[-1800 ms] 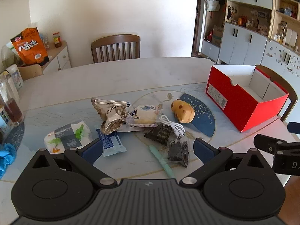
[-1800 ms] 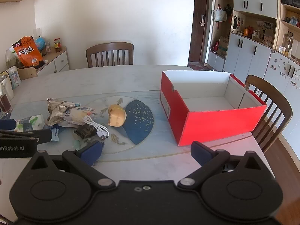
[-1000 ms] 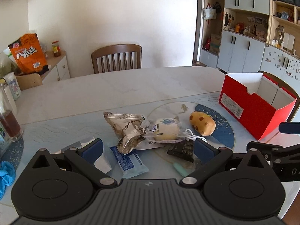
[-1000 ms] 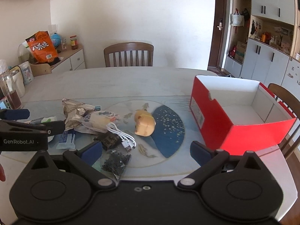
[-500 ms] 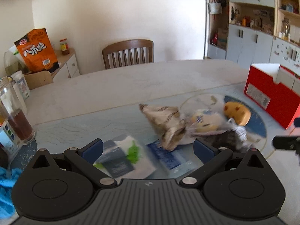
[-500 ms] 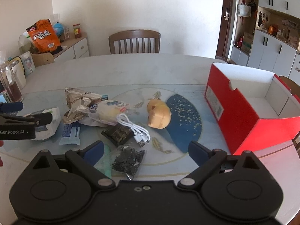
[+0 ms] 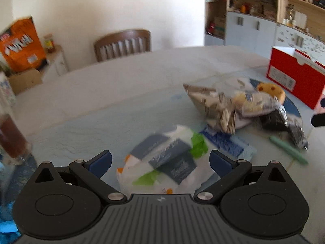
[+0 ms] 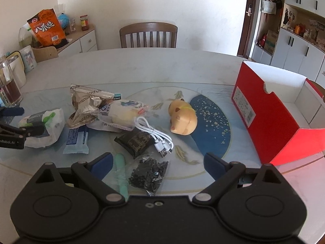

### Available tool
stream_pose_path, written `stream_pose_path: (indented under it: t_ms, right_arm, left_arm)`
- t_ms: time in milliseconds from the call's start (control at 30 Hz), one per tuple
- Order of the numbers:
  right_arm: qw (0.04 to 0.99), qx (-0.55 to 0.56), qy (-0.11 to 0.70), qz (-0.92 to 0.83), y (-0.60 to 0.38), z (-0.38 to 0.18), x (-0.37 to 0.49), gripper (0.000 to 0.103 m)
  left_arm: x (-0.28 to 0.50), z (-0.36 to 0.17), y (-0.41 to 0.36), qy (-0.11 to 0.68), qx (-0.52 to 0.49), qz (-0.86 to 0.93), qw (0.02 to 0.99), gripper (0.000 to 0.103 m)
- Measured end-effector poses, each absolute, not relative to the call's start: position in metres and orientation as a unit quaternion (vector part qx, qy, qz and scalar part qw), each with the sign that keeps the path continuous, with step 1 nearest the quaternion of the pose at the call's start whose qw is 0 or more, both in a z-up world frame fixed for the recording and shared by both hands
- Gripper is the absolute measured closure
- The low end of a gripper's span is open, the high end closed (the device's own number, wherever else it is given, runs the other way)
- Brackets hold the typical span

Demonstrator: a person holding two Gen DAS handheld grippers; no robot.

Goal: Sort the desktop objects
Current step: 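Reach left tool to white tissue pack while right tool reaches black-pieces bag, then close left tool on tissue pack while right tool grasps clear bag of black pieces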

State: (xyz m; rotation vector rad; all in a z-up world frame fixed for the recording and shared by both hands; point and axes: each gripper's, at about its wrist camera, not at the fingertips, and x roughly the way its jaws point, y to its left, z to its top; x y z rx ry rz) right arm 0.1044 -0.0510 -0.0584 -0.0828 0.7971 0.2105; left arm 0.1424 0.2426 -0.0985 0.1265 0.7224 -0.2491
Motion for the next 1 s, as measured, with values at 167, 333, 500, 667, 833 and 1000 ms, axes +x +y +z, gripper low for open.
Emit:
stream_pose_path:
  t_ms: [167,333,500,667,833,1000]
  right_arm:
    - [0.911,-0.049,0.397,0.103,-0.044,-0.066,0.111,0.009]
    - [0.906,-0.053,0.408,0.101,-0.038,-0.074,0.116,0.010]
    - [0.901,-0.053,0.420,0.098,-0.036,-0.082,0.121,0.012]
    - [0.894,-0.061,0.434,0.094,-0.035,-0.093,0.124,0.019]
    - [0.888,-0.058,0.447,0.091,-0.036,-0.099,0.126,0.025]
    - [0.885,-0.044,0.455,0.087,-0.040,-0.102,0.128,0.036]
  left_arm:
    - [0.144,-0.110,0.242,0.375,0.046,-0.140,0.915,0.000]
    - [0.128,-0.109,0.224,0.382,0.033,-0.151,0.911,0.000]
    - [0.112,-0.106,0.203,0.370,0.061,-0.167,0.912,0.000]
    - [0.118,-0.110,0.196,0.360,0.112,-0.148,0.914,0.000]
    - [0.121,-0.121,0.193,0.363,0.125,-0.158,0.910,0.001]
    - [0.117,-0.120,0.189,0.358,0.123,-0.157,0.912,0.001]
